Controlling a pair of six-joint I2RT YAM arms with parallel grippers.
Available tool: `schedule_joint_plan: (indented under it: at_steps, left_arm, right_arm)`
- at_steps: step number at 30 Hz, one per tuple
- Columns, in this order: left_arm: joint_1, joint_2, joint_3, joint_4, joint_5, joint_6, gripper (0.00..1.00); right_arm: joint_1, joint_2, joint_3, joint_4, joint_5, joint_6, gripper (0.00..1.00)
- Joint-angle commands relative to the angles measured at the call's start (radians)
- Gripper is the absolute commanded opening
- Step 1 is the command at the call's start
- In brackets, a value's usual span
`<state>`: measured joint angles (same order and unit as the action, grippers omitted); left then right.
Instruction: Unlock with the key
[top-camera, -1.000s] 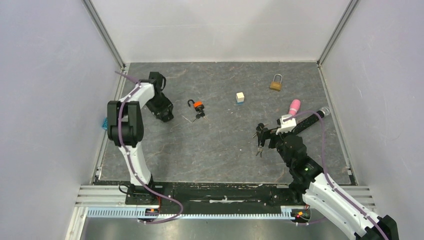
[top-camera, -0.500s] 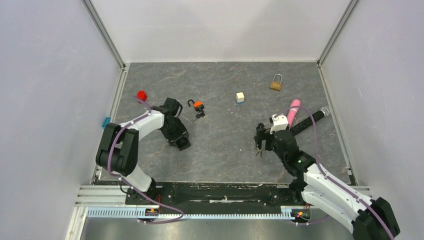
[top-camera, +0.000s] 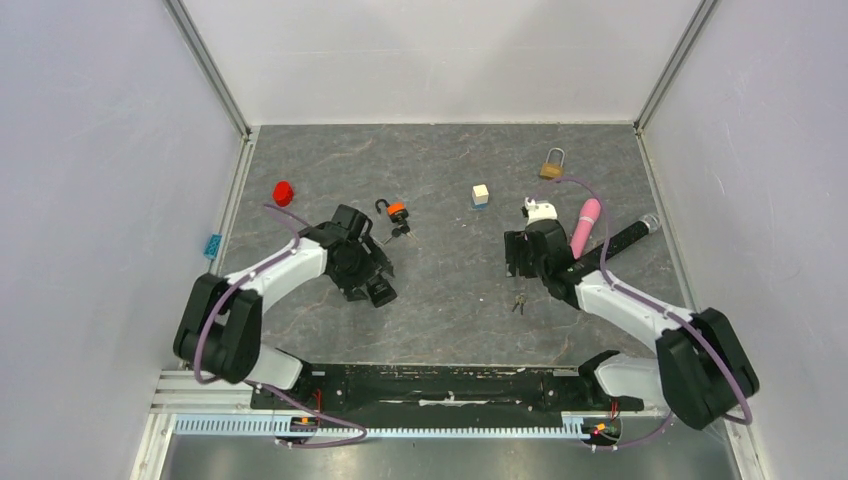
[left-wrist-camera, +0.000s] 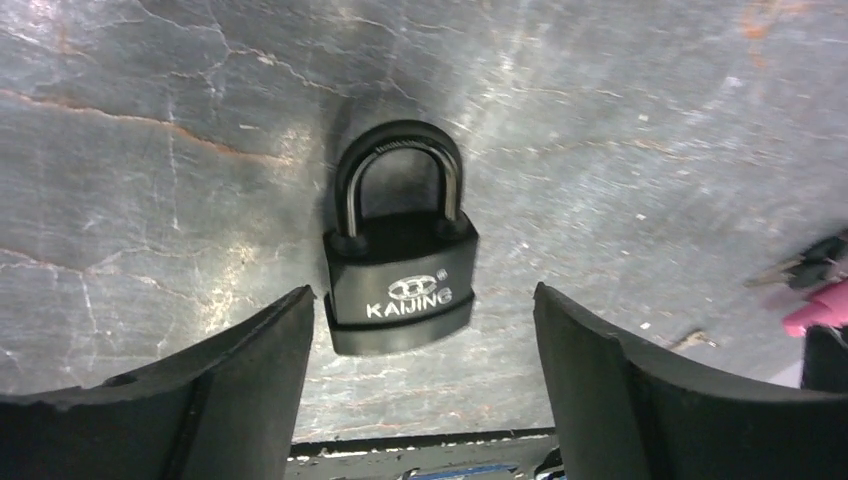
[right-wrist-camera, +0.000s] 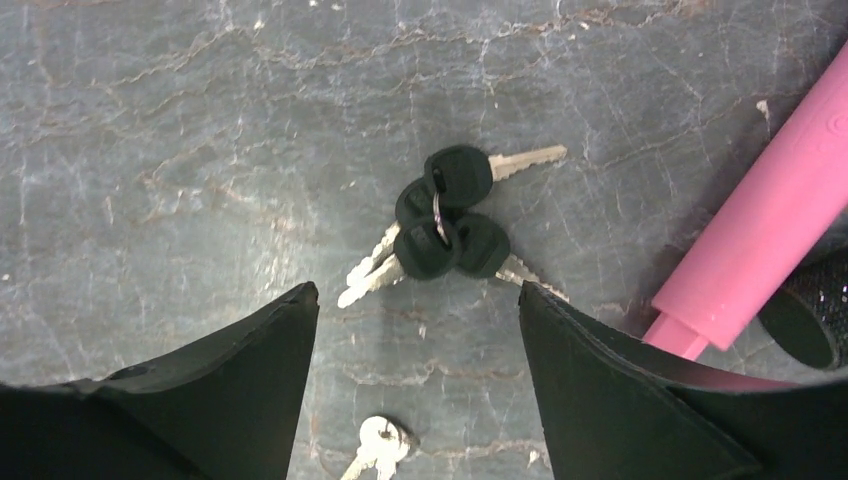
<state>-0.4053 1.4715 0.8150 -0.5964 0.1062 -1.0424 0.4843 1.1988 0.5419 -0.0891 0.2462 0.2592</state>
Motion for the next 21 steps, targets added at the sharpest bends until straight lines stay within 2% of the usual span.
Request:
schedule_joint_plan:
  at_steps: [1,6,9,15,21]
  left_arm:
    - [-0.001,-0.133,-0.003,-0.014,-0.061,-0.003,0.87]
    - [-0.001,-0.293,-0.014,-0.045,-0.154,0.108,0.89]
    - [-0.001,-0.416,-0.037,-0.011,-0.175,0.219,0.88]
    - [-0.001,-0.619,-0.086,0.050,-0.211,0.357,0.86]
    - [0.000,-0.701,-0.131,0.124,-0.125,0.421,0.84]
  right_arm:
    - [-0.038,0.093,0.107,0.003,-0.026,-0.022,0.73]
    - [-0.069,0.219,0.176,-0.019,-0.045,-0.054,0.53]
    - [-0.082,0.289,0.212,-0.037,-0.061,-0.068,0.45]
    - [-0.085,0.398,0.244,-0.075,-0.044,-0.071,0.41]
    - [-0.085,0.458,0.245,-0.109,-0.172,-0.062,0.08]
